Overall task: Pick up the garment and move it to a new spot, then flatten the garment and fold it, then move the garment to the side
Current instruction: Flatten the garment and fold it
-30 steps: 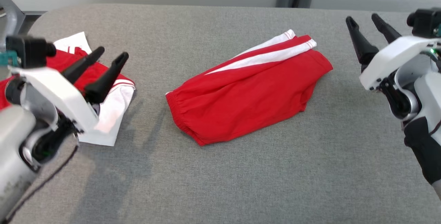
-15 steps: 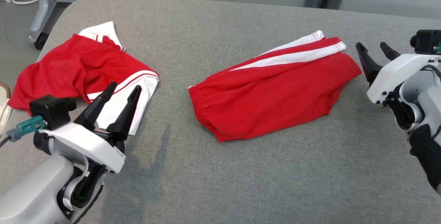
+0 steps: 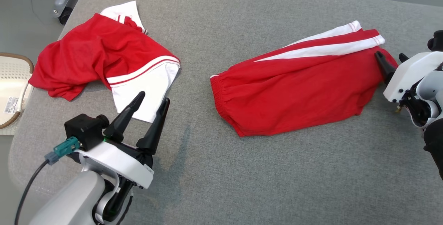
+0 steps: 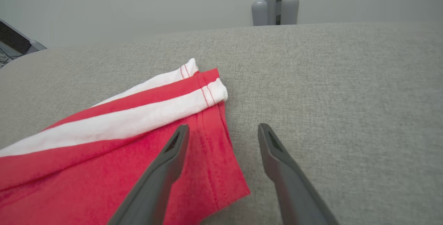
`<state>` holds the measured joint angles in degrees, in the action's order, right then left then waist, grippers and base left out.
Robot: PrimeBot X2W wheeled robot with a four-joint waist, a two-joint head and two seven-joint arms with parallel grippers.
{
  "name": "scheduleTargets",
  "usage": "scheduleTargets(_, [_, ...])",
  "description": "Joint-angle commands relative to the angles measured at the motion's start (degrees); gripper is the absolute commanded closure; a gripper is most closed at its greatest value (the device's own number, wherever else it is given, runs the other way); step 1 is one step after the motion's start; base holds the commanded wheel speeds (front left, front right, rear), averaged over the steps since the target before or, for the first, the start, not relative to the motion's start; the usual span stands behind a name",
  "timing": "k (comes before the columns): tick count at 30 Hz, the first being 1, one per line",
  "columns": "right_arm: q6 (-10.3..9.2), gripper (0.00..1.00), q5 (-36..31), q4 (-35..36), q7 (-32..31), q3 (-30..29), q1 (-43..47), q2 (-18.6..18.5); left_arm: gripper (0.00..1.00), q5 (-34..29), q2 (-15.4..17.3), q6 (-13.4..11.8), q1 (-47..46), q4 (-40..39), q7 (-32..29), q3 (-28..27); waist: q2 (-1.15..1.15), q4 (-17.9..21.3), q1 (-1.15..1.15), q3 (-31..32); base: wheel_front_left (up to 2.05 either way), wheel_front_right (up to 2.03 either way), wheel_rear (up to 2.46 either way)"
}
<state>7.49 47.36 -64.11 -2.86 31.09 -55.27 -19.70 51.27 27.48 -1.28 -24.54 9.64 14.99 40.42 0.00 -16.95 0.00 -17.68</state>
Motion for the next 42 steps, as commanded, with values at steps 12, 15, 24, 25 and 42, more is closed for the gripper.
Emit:
scheduleTargets(12, [0.01,0.00,2.93,-7.17,-6.72,-0.48,-3.44,2.15,0.00,-5.36,-3.55,4.20,1.04,1.81,0.24,-3.65,0.00,-2.56,0.00,-3.71,0.00,0.00,0.00])
scheduleTargets(15, [0.08,0.00,4.11,-7.73,-10.51,-0.49,-3.24,3.42,0.00,-5.86,-4.42,4.76,1.92,2.60,0.25,-4.13,0.00,-2.93,0.00,-3.64,0.00,0.00,0.00])
scheduleTargets(24, [0.04,1.00,4.34,-7.47,-15.99,0.88,-4.55,3.17,0.00,-6.71,-6.47,5.75,2.76,4.96,0.26,-4.94,0.00,-3.31,0.00,-1.97,0.00,0.00,0.00])
scheduleTargets(25, [0.04,1.00,4.15,-7.18,-15.06,0.93,-4.67,2.90,0.00,-6.81,-6.64,5.75,2.89,5.15,0.25,-4.91,0.00,-3.24,0.00,-1.72,0.00,0.00,0.00])
scheduleTargets(42, [0.01,1.00,11.59,2.46,-6.26,0.07,8.52,1.21,0.00,-7.03,-7.46,3.91,9.62,4.88,0.23,-5.57,0.00,6.72,0.00,8.87,0.00,0.00,0.00])
